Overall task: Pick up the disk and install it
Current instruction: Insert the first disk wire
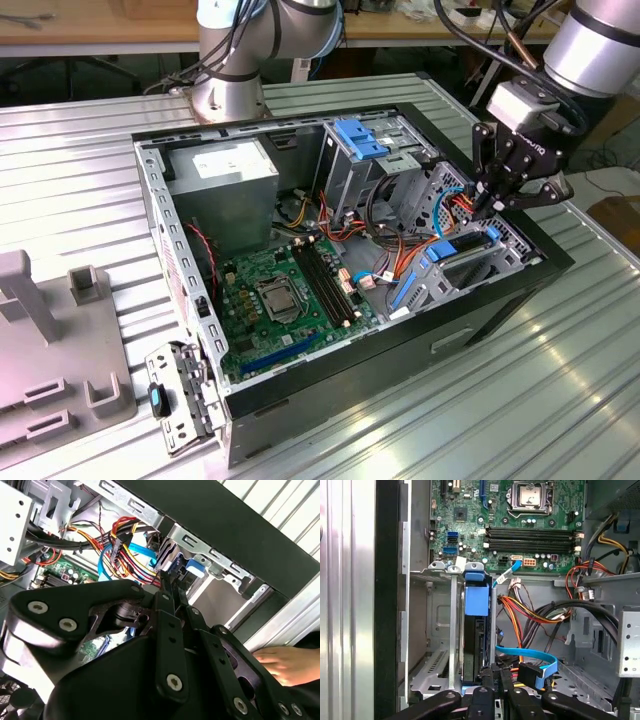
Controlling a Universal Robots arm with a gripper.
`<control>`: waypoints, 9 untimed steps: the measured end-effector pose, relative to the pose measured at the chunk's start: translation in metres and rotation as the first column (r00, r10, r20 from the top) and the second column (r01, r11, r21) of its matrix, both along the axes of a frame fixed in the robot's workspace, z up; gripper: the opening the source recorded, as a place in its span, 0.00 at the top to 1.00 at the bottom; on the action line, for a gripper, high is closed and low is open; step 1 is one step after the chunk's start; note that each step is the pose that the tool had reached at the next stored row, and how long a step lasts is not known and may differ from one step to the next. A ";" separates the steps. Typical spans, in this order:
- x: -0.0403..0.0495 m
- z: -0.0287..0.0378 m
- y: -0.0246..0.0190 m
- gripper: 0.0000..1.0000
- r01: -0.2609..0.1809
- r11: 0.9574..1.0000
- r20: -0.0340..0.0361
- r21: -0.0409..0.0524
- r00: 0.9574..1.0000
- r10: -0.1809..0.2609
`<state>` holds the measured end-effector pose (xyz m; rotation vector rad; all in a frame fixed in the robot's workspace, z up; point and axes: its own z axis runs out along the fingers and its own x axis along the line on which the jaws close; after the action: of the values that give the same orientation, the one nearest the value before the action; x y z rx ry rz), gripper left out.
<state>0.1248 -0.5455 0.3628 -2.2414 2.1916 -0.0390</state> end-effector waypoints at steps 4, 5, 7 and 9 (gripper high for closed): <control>-0.0001 -0.0002 -0.0008 0.83 0.002 1.000 0.000 0.000 1.000 -0.002; -0.0002 -0.0002 -0.0014 0.83 0.002 1.000 0.000 0.000 1.000 -0.002; -0.0001 -0.0002 -0.0020 0.83 0.003 1.000 0.000 0.000 1.000 -0.003; -0.0001 -0.0002 -0.0020 0.83 0.003 1.000 0.000 0.000 1.000 -0.003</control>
<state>0.1247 -0.5476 0.3626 -2.2380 2.1950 -0.0388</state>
